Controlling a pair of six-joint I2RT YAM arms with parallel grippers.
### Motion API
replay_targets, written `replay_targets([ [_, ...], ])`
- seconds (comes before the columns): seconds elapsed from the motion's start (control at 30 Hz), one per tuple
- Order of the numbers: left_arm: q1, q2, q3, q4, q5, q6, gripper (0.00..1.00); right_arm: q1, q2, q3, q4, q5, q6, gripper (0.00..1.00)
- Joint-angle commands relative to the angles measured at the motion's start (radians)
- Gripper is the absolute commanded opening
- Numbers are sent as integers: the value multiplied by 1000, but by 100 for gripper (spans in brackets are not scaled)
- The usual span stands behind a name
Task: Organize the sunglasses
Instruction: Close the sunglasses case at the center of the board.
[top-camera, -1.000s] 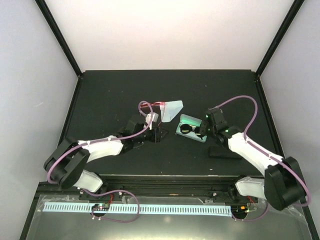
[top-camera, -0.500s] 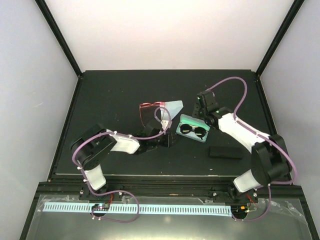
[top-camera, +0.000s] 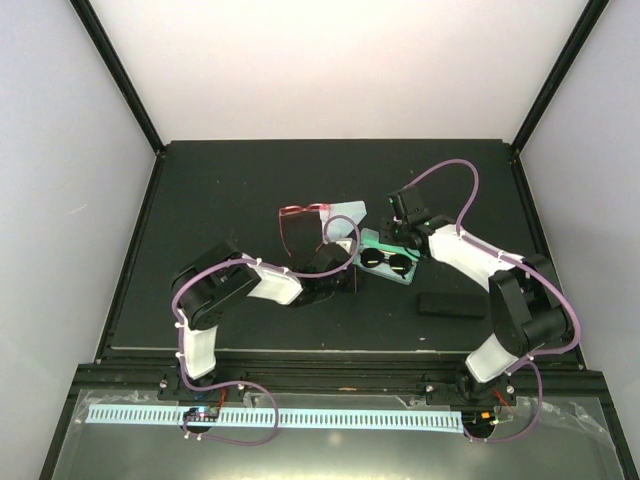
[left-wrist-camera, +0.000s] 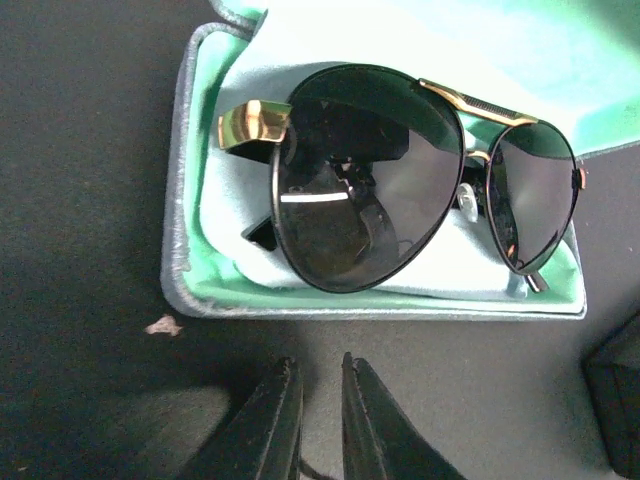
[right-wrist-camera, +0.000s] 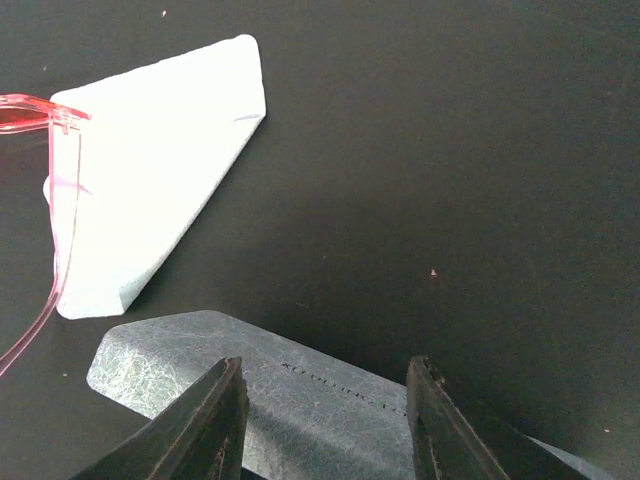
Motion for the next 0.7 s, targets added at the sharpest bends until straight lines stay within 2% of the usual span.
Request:
replay_targets([
  [0.0,-43,42,47,-71,-137,-46,9,14,-15,-36,16,-23,5,46],
  [0.33,-100,63,88,-133,-333,-67,6,73,-72,-129,52,-10,100,42],
  [0.47,-103,71,103,-153,-349,-76,5,82,-116,-210,106,-64,168,41],
  [0.67,-104,36,39,-97,-353,-81,5,81,-152,-273,156,-171,232,41],
])
